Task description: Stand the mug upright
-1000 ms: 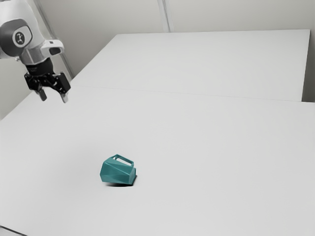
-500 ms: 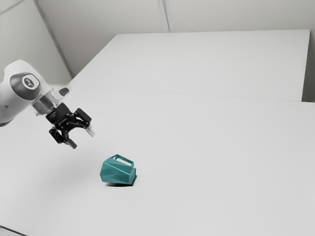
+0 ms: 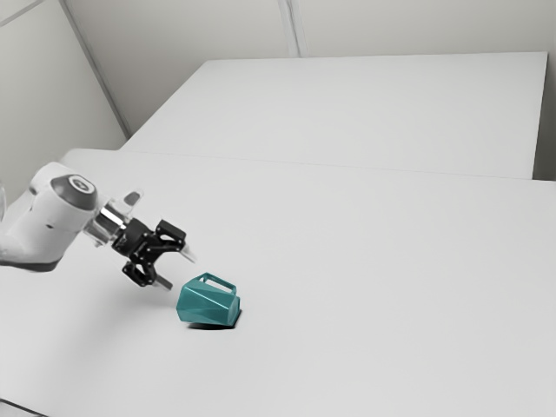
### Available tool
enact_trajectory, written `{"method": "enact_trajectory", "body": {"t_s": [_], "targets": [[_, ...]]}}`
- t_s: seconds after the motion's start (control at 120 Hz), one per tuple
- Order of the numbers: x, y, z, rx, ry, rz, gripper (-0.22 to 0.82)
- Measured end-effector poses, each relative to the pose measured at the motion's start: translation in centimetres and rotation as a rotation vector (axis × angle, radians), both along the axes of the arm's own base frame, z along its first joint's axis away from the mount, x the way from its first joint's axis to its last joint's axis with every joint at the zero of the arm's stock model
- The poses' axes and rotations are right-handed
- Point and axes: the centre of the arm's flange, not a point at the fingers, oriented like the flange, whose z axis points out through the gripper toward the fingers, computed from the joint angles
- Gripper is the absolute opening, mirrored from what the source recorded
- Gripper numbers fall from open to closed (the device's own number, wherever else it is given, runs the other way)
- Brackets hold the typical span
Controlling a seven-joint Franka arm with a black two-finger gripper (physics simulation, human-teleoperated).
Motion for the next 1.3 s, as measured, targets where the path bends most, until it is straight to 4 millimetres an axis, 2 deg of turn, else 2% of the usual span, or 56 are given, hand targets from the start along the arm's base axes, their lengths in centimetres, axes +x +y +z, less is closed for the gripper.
{"method": "enact_trajectory", "body": {"t_s": [0.333,0.6,0.708,0.767,0.9,0.983,1.125,1.3], "targets": [[-0.6,-1.1,-1.9,-0.039,-0.039,-0.034,0.6],[-0.1,-3.7,-2.6,-0.049,-0.061,-0.112,0.6],[0.0,-4.0,-2.9,-0.05,-0.066,-0.126,0.6],[-0.1,-3.8,-2.9,-0.05,-0.07,-0.127,0.52],[0.1,-3.6,-2.6,-0.037,-0.086,-0.141,0.2],[0.2,-3.9,-2.4,-0.028,-0.096,-0.156,0.06],[0.7,-4.4,-1.8,-0.012,-0.115,-0.182,-0.06],[1.6,-6.5,0.1,0.01,-0.167,-0.224,-0.11]]}}
